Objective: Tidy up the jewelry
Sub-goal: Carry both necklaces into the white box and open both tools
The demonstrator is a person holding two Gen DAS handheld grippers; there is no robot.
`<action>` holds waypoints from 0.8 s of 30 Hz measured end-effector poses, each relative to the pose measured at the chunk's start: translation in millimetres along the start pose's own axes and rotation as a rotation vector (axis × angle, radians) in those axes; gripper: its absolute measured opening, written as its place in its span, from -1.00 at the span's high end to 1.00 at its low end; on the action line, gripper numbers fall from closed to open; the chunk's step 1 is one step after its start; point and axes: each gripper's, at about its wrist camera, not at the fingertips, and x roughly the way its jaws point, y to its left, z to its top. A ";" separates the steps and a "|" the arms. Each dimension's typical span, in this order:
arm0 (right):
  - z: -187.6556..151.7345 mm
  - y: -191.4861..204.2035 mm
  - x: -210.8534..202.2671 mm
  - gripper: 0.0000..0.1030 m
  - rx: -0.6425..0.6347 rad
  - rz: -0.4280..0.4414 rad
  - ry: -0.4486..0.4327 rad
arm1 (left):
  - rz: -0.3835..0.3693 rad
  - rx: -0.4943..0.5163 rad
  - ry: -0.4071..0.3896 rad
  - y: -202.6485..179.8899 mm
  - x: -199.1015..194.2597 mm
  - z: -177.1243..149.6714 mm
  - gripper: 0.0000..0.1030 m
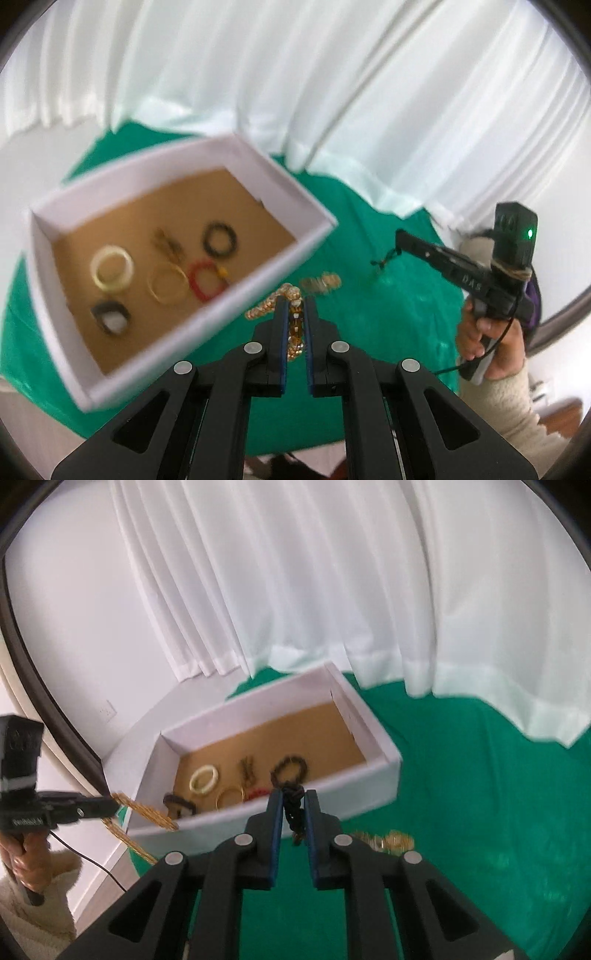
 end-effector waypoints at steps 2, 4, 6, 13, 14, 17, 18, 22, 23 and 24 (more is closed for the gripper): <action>17.5 6.9 8.6 0.77 -0.019 0.008 -0.012 | 0.035 0.003 -0.026 6.2 -5.2 16.8 0.90; 29.2 11.5 17.2 0.77 -0.030 0.013 -0.018 | 0.069 0.003 -0.042 14.4 -3.2 34.8 0.90; 41.0 15.4 30.3 0.77 -0.037 0.019 -0.016 | 0.085 0.001 -0.044 22.1 5.0 48.6 0.90; 68.8 11.3 96.8 0.77 -0.035 0.013 0.047 | 0.114 -0.006 -0.027 52.1 62.2 97.1 0.90; 70.2 9.1 107.2 0.77 -0.029 0.015 0.065 | 0.115 -0.004 -0.022 55.3 70.2 102.6 0.90; 70.5 1.9 133.7 0.77 -0.025 0.010 0.114 | 0.117 -0.005 0.003 65.7 97.7 120.7 0.90; 70.9 0.0 140.1 0.77 -0.028 0.004 0.126 | 0.116 -0.008 0.012 68.0 105.6 125.3 0.90; 70.1 -12.2 170.8 0.77 -0.027 -0.031 0.193 | 0.134 -0.012 0.037 73.3 143.5 141.4 0.90; 69.6 -15.5 176.2 0.77 -0.024 -0.041 0.204 | 0.144 -0.010 0.041 74.3 154.0 145.1 0.90; 68.5 -18.5 180.7 0.77 -0.021 -0.049 0.215 | 0.151 -0.006 0.046 75.0 162.9 147.6 0.90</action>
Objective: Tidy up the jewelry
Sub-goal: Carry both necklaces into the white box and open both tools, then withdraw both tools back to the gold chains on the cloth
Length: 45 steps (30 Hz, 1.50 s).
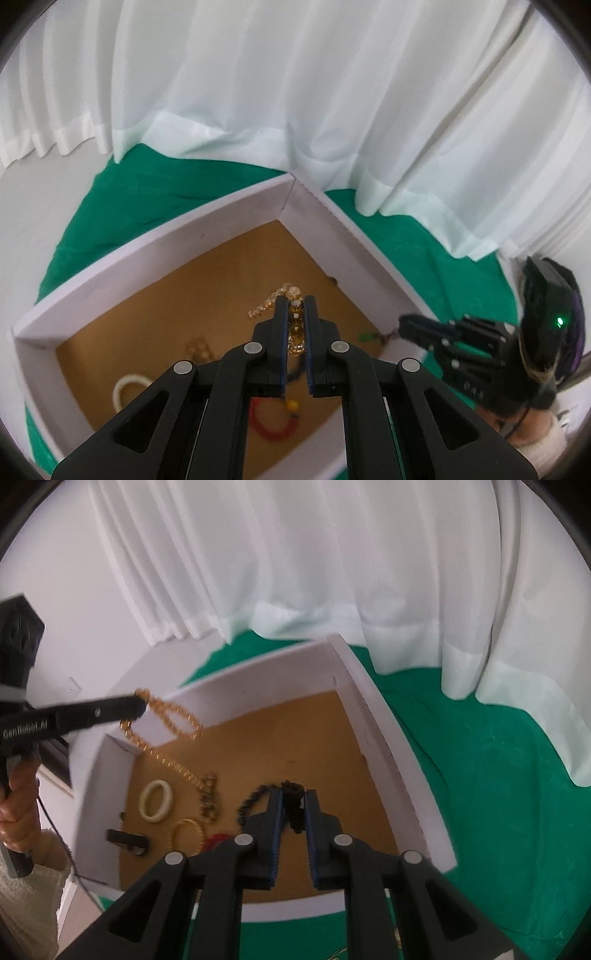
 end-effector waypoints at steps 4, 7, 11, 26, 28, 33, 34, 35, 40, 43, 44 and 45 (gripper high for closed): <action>1.9 -7.9 25.8 0.77 0.004 -0.042 0.043 | 0.057 0.008 0.012 0.2 36.0 5.8 0.90; 1.8 -11.0 38.0 0.75 0.003 -0.066 0.060 | 0.103 0.017 0.023 5.0 62.6 6.4 0.88; 3.6 -14.3 37.1 0.21 0.030 -0.095 0.044 | 0.147 0.012 0.038 12.1 73.7 3.1 0.54; -67.9 -33.0 -104.5 -0.19 0.093 -0.158 -0.145 | 0.028 0.126 -0.104 -58.8 -62.7 -105.0 -0.78; -89.3 -40.4 -115.1 -0.19 0.098 -0.202 -0.145 | 0.002 0.170 -0.097 -76.7 -72.4 -139.4 -0.82; -155.6 -47.7 -129.2 -0.19 0.113 -0.269 -0.116 | -0.070 0.204 0.009 -109.1 -55.8 -216.4 -0.88; -169.9 -48.2 -129.7 -0.19 0.124 -0.275 -0.110 | -0.072 0.207 0.032 -113.7 -47.3 -229.6 -0.88; -188.9 -49.1 -130.0 -0.19 0.142 -0.280 -0.102 | -0.070 0.213 0.049 -117.1 -39.0 -240.7 -0.88; -253.2 -49.2 -124.1 -0.19 0.235 -0.262 -0.062 | -0.009 0.229 0.139 -126.8 10.3 -282.4 -0.86; -282.1 -49.0 -125.6 -0.19 0.275 -0.262 -0.055 | 0.011 0.243 0.163 -130.0 26.7 -292.9 -0.87; -290.5 -49.3 -127.7 -0.19 0.285 -0.265 -0.055 | 0.022 0.249 0.171 -130.4 31.4 -294.6 -0.87; -297.4 -50.1 -130.1 -0.19 0.293 -0.269 -0.057 | 0.038 0.257 0.181 -130.7 37.7 -296.6 -0.87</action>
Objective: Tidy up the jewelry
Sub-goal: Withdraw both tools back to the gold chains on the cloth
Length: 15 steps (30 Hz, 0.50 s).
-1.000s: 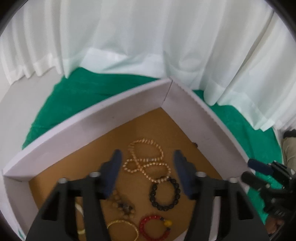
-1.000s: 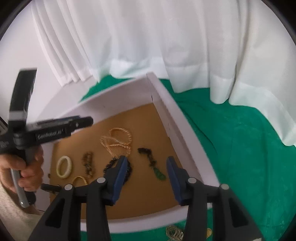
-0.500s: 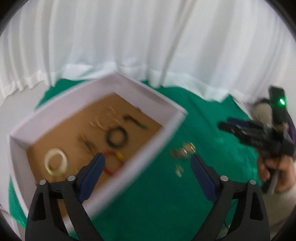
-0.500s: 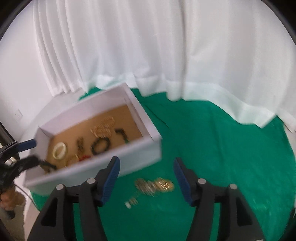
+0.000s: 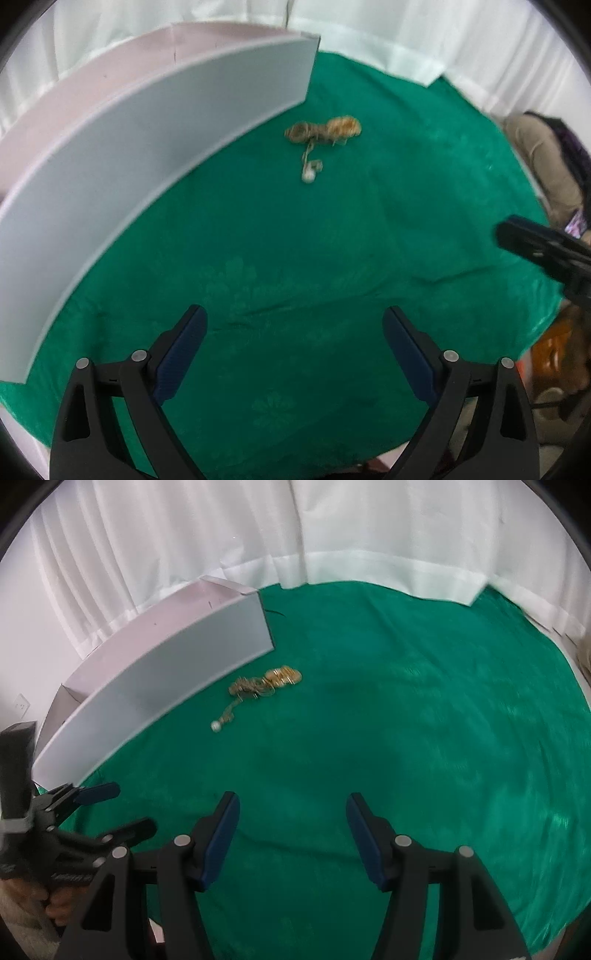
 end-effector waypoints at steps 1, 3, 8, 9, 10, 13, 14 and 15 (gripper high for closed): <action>-3.2 -2.1 -1.0 -0.19 0.006 -0.002 -0.002 | 0.010 0.002 0.007 -0.7 3.2 -2.0 -0.87; -7.2 -7.1 -3.4 -0.19 0.018 -0.008 -0.009 | 0.016 -0.002 0.029 1.9 11.6 -6.6 -0.87; -9.8 -12.9 -3.8 -0.19 0.053 -0.003 -0.028 | 0.032 0.032 0.022 -3.0 19.6 -11.4 -0.99; -12.4 -13.0 -4.2 -0.19 0.055 -0.001 -0.030 | 0.044 0.046 0.023 -4.6 20.1 -12.0 -0.99; -11.7 -11.4 -1.8 -0.19 0.057 0.001 -0.030 | 0.060 0.060 0.023 -6.9 20.8 -13.4 -0.99; -16.5 -10.9 1.6 -0.19 0.058 0.004 -0.030 | 0.097 0.096 0.023 -12.1 22.9 -16.5 -0.99; -17.9 -10.9 3.9 -0.19 0.061 0.008 -0.026 | 0.094 0.098 0.030 -11.7 22.9 -15.4 -0.99; -18.6 -10.8 5.4 -0.19 0.066 0.014 -0.023 | 0.086 0.101 0.042 -10.8 22.6 -12.3 -0.99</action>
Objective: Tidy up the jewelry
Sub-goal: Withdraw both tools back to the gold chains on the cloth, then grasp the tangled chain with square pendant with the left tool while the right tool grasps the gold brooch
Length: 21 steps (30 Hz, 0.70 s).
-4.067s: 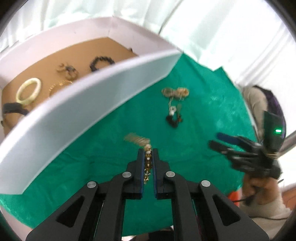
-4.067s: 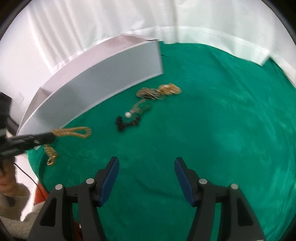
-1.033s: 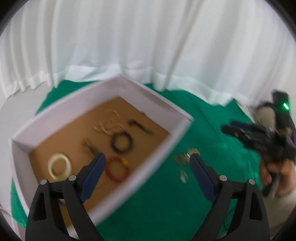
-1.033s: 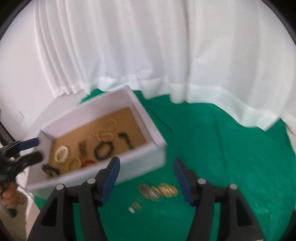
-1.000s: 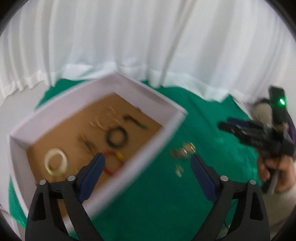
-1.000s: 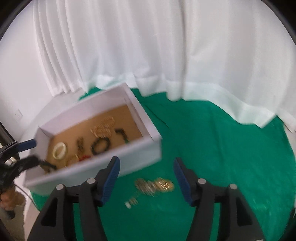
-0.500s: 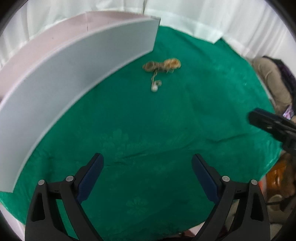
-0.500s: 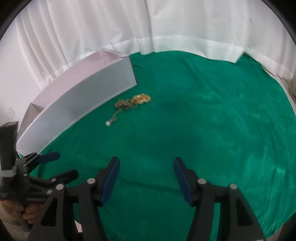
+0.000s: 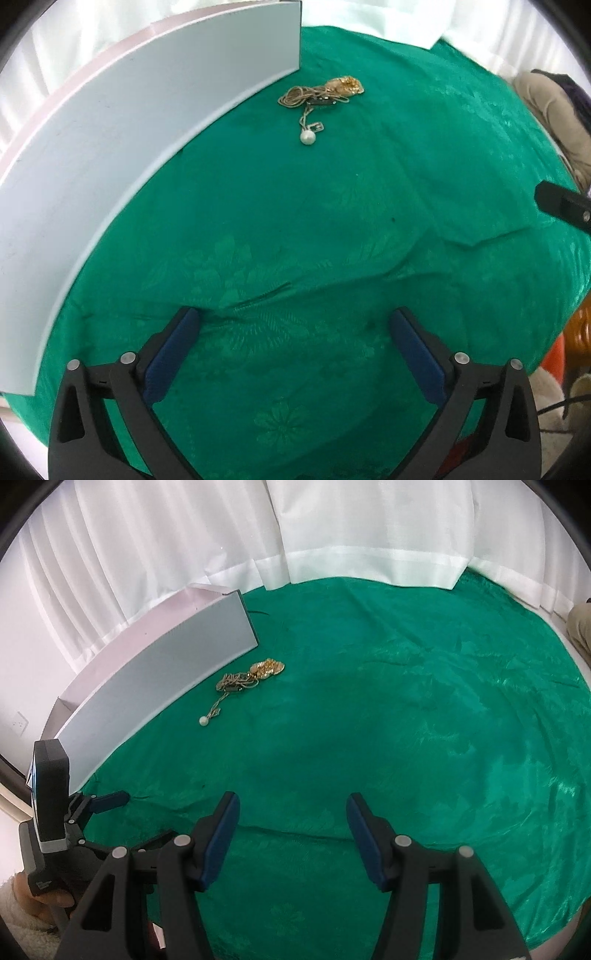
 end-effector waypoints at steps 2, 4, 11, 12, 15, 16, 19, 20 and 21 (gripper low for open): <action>-1.7 -0.8 2.2 -0.19 0.007 0.014 0.006 | -0.026 -0.003 -0.013 2.3 -1.8 14.3 -0.98; -2.5 -2.0 1.9 -0.19 0.005 0.017 0.001 | -0.072 0.004 -0.062 5.6 -14.3 34.8 -0.98; -2.5 -7.7 0.0 -0.19 0.022 0.032 -0.016 | -0.171 0.081 -0.093 -4.1 8.0 125.6 -0.98; -3.2 -8.4 -0.8 -0.19 0.023 0.034 -0.016 | -0.149 0.089 -0.096 -5.8 20.6 136.8 -0.98; -6.8 -11.5 -3.6 -0.19 0.026 0.032 -0.015 | -0.116 0.091 -0.105 -12.1 43.7 153.1 -0.95; -8.3 -13.1 -3.9 -0.19 0.029 0.032 -0.013 | -0.116 0.090 -0.107 -13.3 49.8 157.5 -0.91; -11.7 -17.4 -3.2 -0.19 0.039 0.034 -0.006 | -0.100 0.100 -0.120 -19.1 62.8 164.6 -0.64; -12.5 -19.8 -2.3 -0.19 0.044 0.033 -0.003 | -0.094 0.109 -0.123 -21.9 66.2 166.5 -0.56; -12.8 -21.5 -1.2 -0.19 0.049 0.031 0.000 | -0.088 0.120 -0.122 -24.5 69.0 167.0 -0.30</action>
